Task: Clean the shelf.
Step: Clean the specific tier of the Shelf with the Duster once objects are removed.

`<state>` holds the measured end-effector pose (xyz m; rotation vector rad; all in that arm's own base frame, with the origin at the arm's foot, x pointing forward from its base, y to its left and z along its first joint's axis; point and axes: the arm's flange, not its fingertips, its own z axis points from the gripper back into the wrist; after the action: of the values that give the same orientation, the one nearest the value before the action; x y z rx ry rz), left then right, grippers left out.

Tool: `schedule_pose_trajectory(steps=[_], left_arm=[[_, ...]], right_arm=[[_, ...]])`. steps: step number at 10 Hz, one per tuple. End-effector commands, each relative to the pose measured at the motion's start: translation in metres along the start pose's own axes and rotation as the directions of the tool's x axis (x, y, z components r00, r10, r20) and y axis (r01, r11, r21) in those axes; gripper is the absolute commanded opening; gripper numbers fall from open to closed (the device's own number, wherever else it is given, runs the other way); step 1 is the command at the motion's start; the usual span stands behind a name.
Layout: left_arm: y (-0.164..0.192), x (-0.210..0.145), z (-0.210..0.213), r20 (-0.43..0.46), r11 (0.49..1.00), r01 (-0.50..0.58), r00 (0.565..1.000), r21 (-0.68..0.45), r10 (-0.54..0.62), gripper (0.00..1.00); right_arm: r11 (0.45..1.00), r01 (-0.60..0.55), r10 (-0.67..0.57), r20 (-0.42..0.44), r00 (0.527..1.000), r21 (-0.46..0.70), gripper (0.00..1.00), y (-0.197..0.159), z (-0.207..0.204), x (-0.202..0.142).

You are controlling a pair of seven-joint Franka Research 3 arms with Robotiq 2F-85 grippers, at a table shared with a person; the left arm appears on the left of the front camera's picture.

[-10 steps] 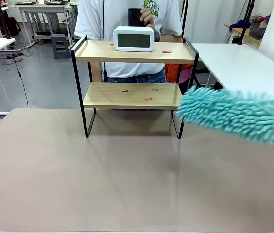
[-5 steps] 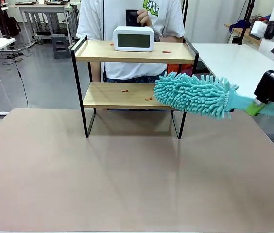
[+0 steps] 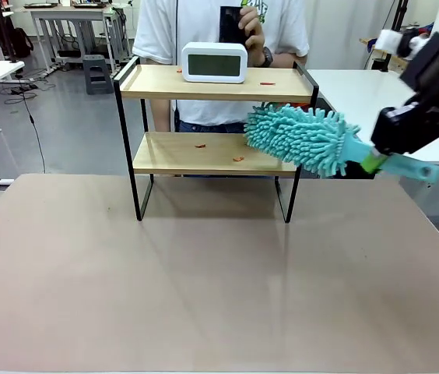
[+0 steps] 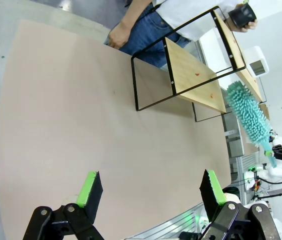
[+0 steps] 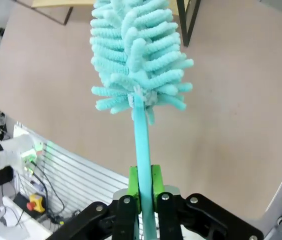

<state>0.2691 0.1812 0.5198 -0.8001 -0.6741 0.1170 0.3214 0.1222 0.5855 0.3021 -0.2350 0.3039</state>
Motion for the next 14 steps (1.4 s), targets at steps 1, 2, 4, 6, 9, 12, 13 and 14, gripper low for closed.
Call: schedule_pose_trajectory(steps=[1,2,4,6,9,12,13,14], left_arm=[[0.000,0.000,0.000,0.010,1.000,0.014,1.000,-0.020,-0.014,1.00],[0.000,0.000,0.000,0.010,1.000,0.014,1.000,-0.020,-0.014,1.00],[0.000,0.000,0.000,0.010,1.000,0.014,1.000,-0.020,-0.014,1.00],[0.000,0.000,0.000,0.010,1.000,0.014,1.000,-0.020,-0.014,1.00],[0.000,0.000,0.000,0.010,1.000,0.014,1.000,-0.020,-0.014,1.00],[0.000,0.000,0.000,0.010,1.000,0.014,1.000,-0.020,-0.014,1.00],[0.000,0.000,0.000,0.010,1.000,0.014,1.000,-0.020,-0.014,1.00],[0.000,0.000,0.000,0.010,1.000,0.014,1.000,-0.020,-0.014,1.00]], right_arm=[[0.996,0.082,-0.080,0.058,0.995,-0.038,0.12,0.014,-0.017,0.012],[0.993,0.100,-0.094,0.094,0.991,-0.059,0.12,0.021,-0.023,0.016],[0.984,0.149,-0.145,0.045,0.988,-0.102,0.12,0.026,-0.044,0.032],[0.971,0.213,-0.200,0.125,0.972,-0.109,0.12,0.028,-0.063,0.048],[0.961,0.254,-0.237,0.146,0.960,-0.110,0.12,0.027,-0.087,0.063],[0.968,0.236,-0.225,0.124,0.966,-0.083,0.12,0.034,-0.105,0.069],[0.976,0.208,-0.200,0.123,0.972,-0.057,0.12,0.042,-0.110,0.071],[0.981,0.191,-0.187,0.113,0.976,-0.025,0.12,0.050,-0.115,0.074]])
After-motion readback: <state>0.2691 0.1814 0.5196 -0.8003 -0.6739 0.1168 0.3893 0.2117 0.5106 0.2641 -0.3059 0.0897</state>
